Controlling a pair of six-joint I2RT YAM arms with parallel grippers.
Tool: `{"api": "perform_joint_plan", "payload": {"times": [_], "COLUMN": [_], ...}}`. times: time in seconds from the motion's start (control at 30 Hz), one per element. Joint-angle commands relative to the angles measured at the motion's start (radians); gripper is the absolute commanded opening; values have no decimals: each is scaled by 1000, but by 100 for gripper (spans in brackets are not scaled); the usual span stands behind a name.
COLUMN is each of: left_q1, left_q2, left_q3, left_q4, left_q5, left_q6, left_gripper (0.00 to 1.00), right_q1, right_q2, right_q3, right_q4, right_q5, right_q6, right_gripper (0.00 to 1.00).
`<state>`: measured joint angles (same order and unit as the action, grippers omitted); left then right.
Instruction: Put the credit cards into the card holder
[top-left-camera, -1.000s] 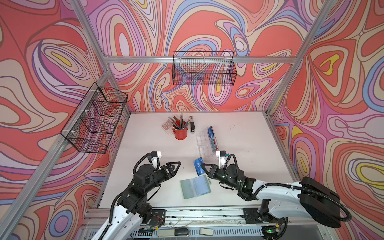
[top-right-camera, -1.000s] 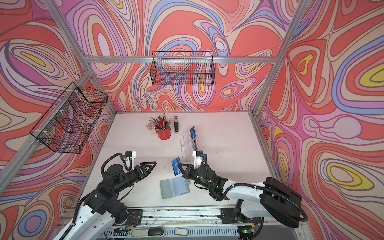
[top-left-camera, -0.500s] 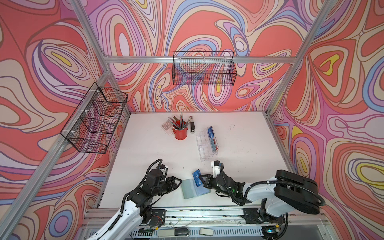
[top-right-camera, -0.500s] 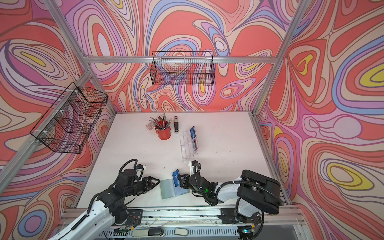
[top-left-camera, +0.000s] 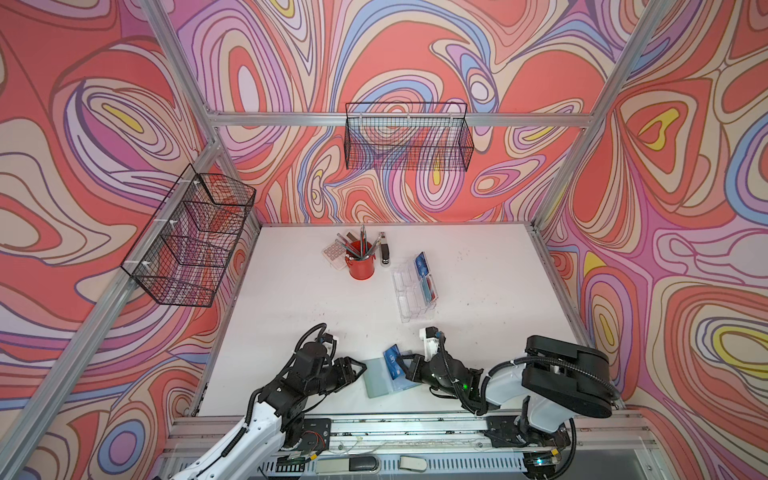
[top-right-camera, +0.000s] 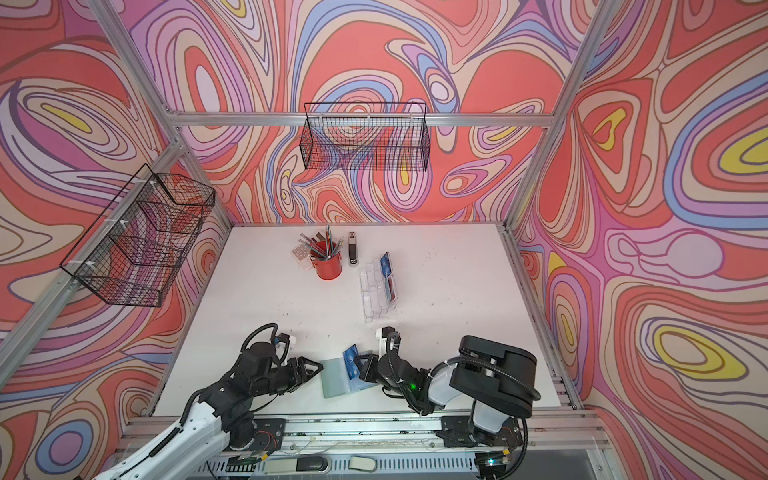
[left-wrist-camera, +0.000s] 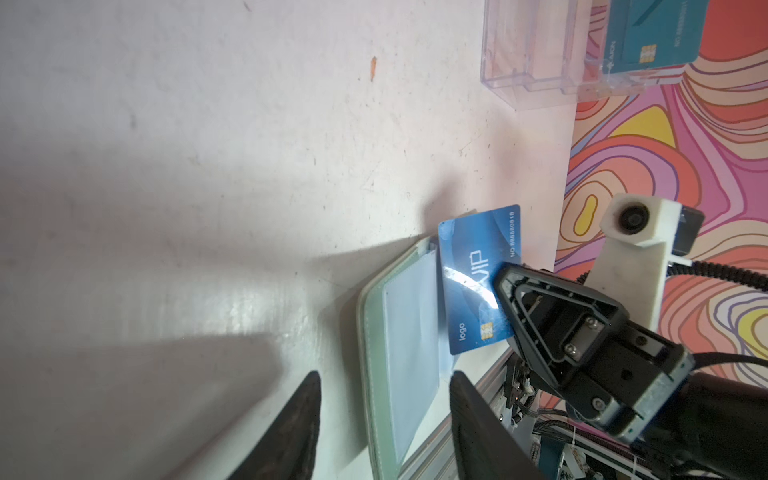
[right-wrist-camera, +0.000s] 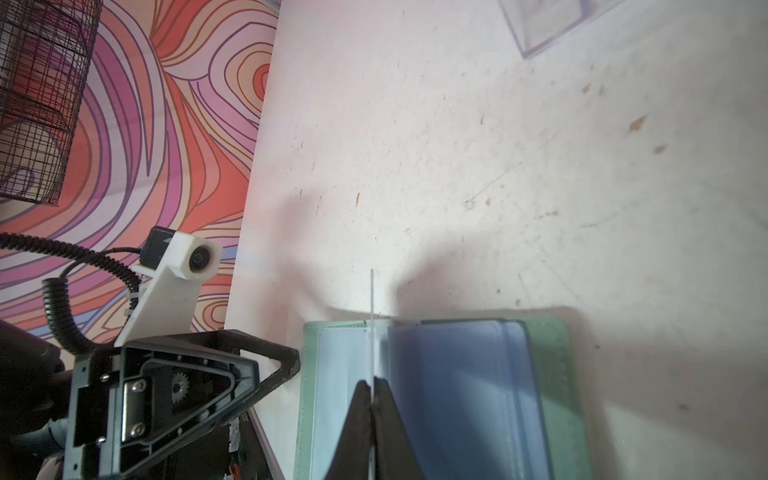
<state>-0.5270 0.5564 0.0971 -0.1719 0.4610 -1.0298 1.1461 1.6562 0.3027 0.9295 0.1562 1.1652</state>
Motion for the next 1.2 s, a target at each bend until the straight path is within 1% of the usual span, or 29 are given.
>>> {"api": "perform_joint_plan", "payload": {"times": [0.0,0.1,0.3,0.53,0.67,0.77,1.07,1.17], "left_q1": [-25,-55,-107,-125,-128,-132,-158,-163], "left_q2": [-17,-28,-18,-16,-7,11,84,120], "left_q3": [-8,-10,-18,-40,-52,-51,-65,-66], "left_q4": [15,-1,0,-5,21,39,120,152], "left_q5": [-3,-36,-64,-105,-95,-80,-84,-85], "left_q6": [-27,-40,-54,-67,-76,-76,-90,-90], "left_gripper": [51,52,51,50,51,51,50,45], "right_q1": [14,14,38,68,85,90,102,105], "right_q2": [39,60,59,76,99,155,250,277], "right_q3": [-16,-41,-55,-49,-64,-75,-68,-72], "right_q4": [80,132,144,142,197,253,366,417], "right_q5": [-1,7,34,63,93,108,106,116], "right_q6": [35,46,59,75,101,115,150,165], "right_gripper": [0,0,0,0,0,0,0,0]}}
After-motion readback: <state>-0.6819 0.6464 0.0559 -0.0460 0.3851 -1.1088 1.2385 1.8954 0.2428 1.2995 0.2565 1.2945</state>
